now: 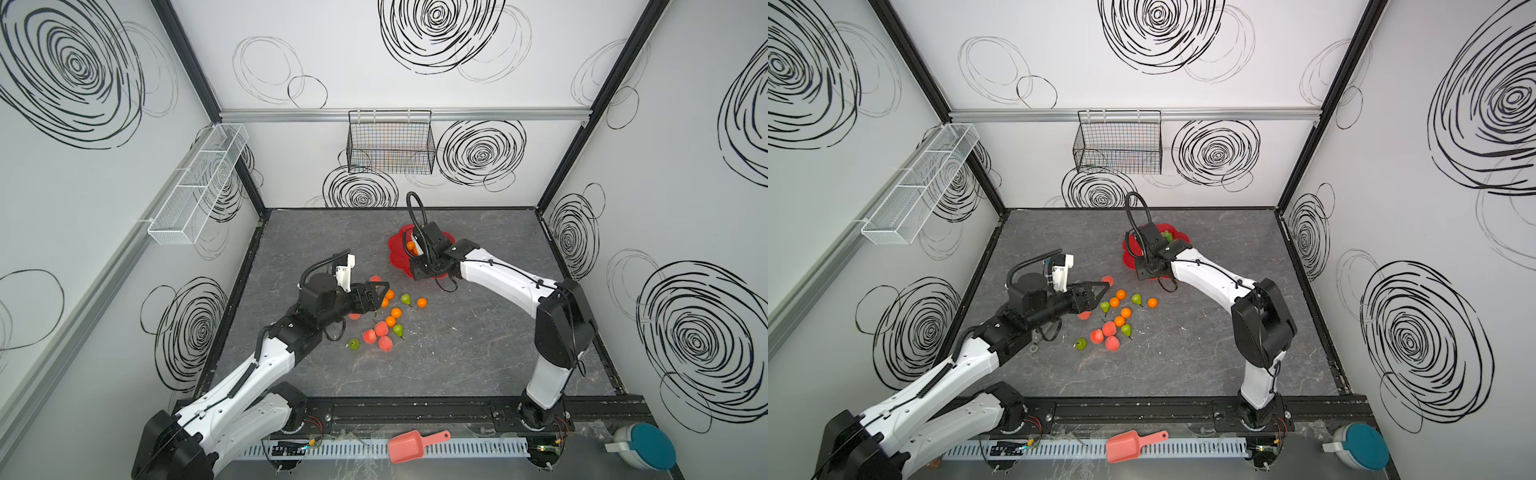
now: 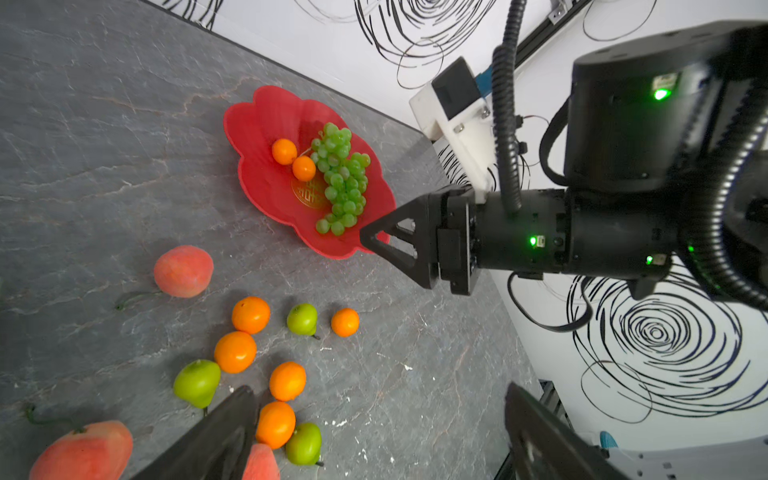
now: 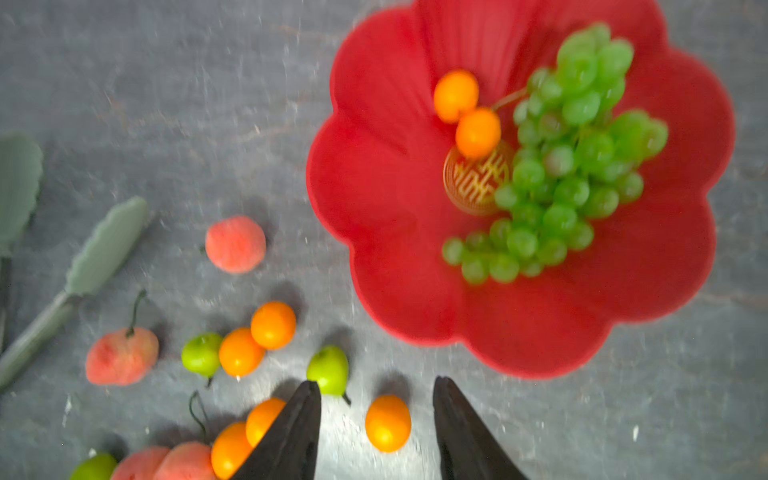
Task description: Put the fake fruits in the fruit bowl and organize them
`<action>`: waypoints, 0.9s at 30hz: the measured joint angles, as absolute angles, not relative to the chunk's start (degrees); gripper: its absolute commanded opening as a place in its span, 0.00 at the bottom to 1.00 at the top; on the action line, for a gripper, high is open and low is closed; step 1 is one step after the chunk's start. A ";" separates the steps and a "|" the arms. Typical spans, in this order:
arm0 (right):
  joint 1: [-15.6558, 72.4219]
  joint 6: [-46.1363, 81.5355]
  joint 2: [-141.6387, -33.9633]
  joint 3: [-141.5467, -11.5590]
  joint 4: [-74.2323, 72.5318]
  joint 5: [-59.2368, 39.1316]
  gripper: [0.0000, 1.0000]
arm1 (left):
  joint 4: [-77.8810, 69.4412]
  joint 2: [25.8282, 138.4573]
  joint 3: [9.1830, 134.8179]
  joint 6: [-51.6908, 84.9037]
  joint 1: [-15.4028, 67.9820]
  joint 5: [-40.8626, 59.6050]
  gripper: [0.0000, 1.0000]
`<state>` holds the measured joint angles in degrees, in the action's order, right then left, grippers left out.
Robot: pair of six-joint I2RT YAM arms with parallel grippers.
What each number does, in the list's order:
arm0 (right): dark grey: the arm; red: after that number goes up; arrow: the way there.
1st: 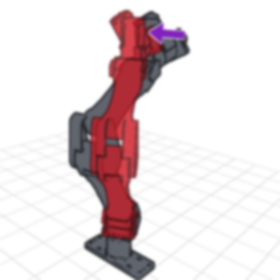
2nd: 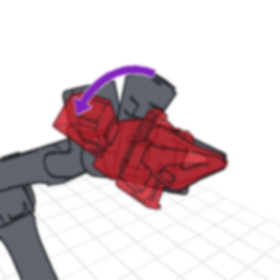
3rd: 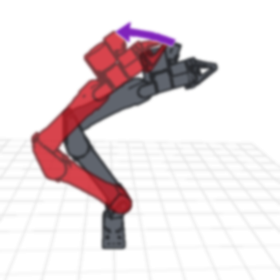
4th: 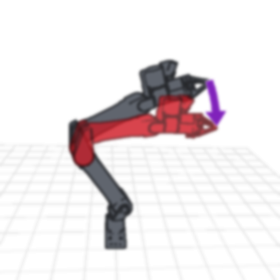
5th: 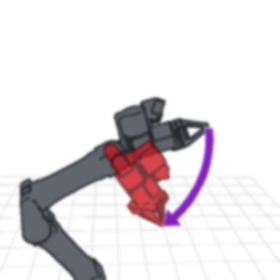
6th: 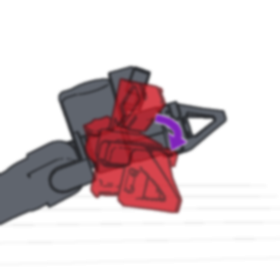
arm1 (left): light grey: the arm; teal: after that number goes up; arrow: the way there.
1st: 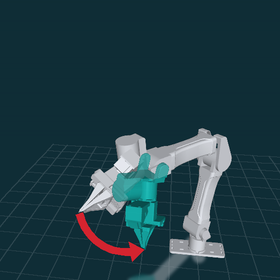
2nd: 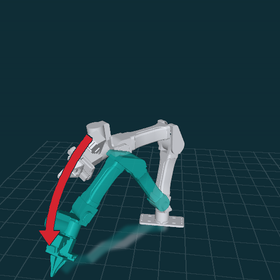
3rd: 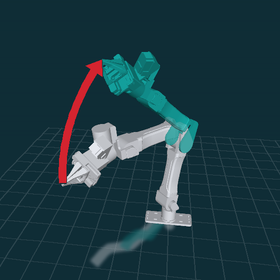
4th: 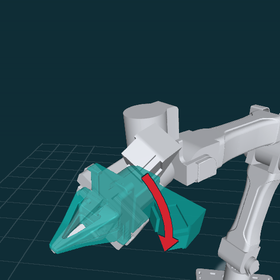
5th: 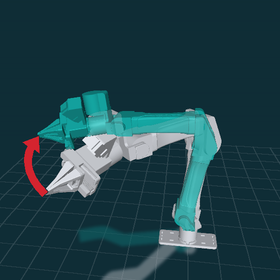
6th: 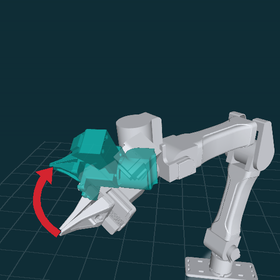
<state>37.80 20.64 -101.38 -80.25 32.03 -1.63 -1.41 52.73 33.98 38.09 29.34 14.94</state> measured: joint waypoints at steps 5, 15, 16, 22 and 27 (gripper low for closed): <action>38.81 22.46 -96.88 -70.83 30.30 -2.17 0.49 | -1.34 52.12 31.27 38.63 33.47 13.21 0.96; 39.07 24.86 -97.49 -64.88 26.70 -5.23 0.52 | -5.32 56.58 28.93 41.63 40.34 10.33 0.96; 39.07 24.97 -98.00 -64.88 26.17 -5.41 0.53 | -5.80 57.01 28.93 41.78 40.47 10.24 0.96; 39.11 25.41 -101.69 -64.88 24.97 -5.80 0.53 | -7.01 58.22 28.93 42.04 40.51 10.04 0.96; 39.11 25.56 -104.53 -65.98 24.95 -5.78 0.52 | -7.38 58.22 28.91 42.02 40.47 9.96 0.96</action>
<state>39.11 25.56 -104.53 -65.98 24.95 -5.78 -7.38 58.22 28.91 42.02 40.47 9.96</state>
